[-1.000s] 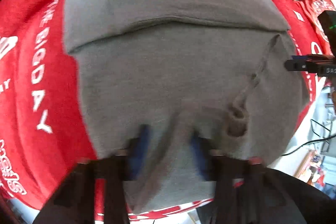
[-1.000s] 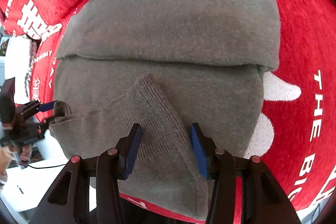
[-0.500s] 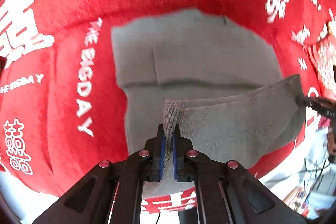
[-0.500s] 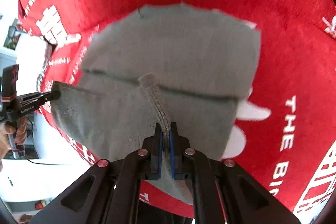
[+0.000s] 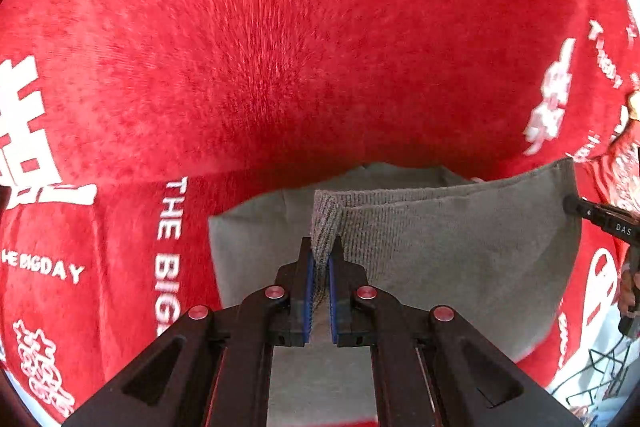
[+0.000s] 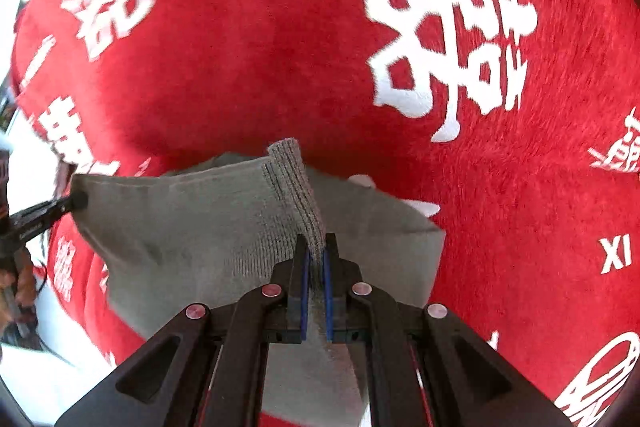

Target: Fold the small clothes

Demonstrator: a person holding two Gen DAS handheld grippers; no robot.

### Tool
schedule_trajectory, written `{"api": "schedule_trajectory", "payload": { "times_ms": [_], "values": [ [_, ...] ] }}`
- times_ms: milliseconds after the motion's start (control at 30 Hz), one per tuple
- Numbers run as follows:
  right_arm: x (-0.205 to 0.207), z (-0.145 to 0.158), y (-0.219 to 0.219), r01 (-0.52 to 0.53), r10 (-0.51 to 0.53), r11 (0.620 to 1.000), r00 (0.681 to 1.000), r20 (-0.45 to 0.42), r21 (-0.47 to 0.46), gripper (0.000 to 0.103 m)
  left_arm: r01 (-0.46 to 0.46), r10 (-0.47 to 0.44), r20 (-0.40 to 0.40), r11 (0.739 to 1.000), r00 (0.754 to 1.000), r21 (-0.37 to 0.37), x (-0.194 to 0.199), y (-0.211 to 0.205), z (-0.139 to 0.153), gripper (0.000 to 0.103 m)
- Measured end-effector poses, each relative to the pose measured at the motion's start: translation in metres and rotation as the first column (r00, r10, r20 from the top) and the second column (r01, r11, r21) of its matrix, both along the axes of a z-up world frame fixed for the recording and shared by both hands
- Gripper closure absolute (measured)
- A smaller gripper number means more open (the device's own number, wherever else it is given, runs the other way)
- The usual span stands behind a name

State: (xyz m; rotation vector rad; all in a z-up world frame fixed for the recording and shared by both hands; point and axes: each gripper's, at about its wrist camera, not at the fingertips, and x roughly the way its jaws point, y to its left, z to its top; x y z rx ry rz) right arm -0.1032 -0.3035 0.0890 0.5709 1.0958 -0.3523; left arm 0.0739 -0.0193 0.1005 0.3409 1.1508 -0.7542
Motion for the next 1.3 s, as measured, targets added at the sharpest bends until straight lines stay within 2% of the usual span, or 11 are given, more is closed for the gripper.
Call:
{"api": "schedule_trajectory", "payload": {
  "times_ms": [300, 500, 567, 667, 767, 867, 967, 1033, 1067, 1167, 1300],
  "values": [
    [0.028, -0.098, -0.028, 0.142, -0.131, 0.985, 0.986, -0.107, 0.099, 0.097, -0.066, 0.070, -0.032, 0.991, 0.997, 0.116, 0.042, -0.035, -0.100, 0.096],
    [0.024, -0.111, -0.034, 0.196, -0.187, 0.978, 0.976, -0.108, 0.077, 0.095, -0.098, 0.098, 0.008, 0.980, 0.995, 0.174, 0.048, -0.037, -0.123, 0.095],
    [0.020, -0.109, -0.037, 0.224, -0.215, 0.972, 0.969, -0.118, 0.067, 0.088, -0.134, 0.136, 0.004, 0.974, 0.991, 0.182, 0.053, -0.033, -0.125, 0.081],
    [0.012, -0.101, -0.042, 0.260, -0.254, 0.966, 0.957, -0.141, 0.020, 0.076, -0.212, 0.202, 0.068, 0.952, 0.977, 0.221, 0.059, -0.019, -0.119, 0.031],
    [-0.003, -0.093, -0.051, 0.320, -0.316, 0.948, 0.936, -0.157, -0.003, 0.076, -0.234, 0.215, 0.101, 0.941, 0.971, 0.244, 0.062, -0.001, -0.110, 0.027],
    [-0.029, -0.087, -0.055, 0.393, -0.377, 0.914, 0.915, -0.146, 0.098, 0.073, -0.219, 0.222, 0.010, 0.948, 0.975, 0.230, 0.060, 0.023, -0.103, 0.027],
    [-0.053, -0.075, -0.032, 0.381, -0.364, 0.903, 0.924, -0.118, 0.200, 0.070, -0.195, 0.216, -0.082, 0.958, 0.973, 0.211, 0.047, 0.051, -0.096, 0.027],
    [-0.070, -0.067, -0.007, 0.352, -0.337, 0.898, 0.936, -0.102, 0.264, 0.052, -0.181, 0.210, -0.126, 0.961, 0.969, 0.209, 0.033, 0.072, -0.091, 0.027],
    [-0.080, -0.063, 0.007, 0.342, -0.330, 0.890, 0.940, -0.092, 0.302, 0.050, -0.178, 0.210, -0.147, 0.962, 0.967, 0.208, 0.024, 0.080, -0.090, 0.027],
    [-0.120, -0.060, 0.043, 0.361, -0.359, 0.834, 0.929, -0.088, 0.418, 0.049, -0.181, 0.227, -0.237, 0.963, 0.945, 0.201, -0.004, 0.103, -0.093, 0.027],
    [-0.182, -0.074, 0.083, 0.494, -0.481, 0.677, 0.858, -0.180, 0.545, 0.049, -0.178, 0.238, -0.308, 0.961, 0.921, 0.211, -0.039, 0.126, -0.107, 0.027]
  ]
}}
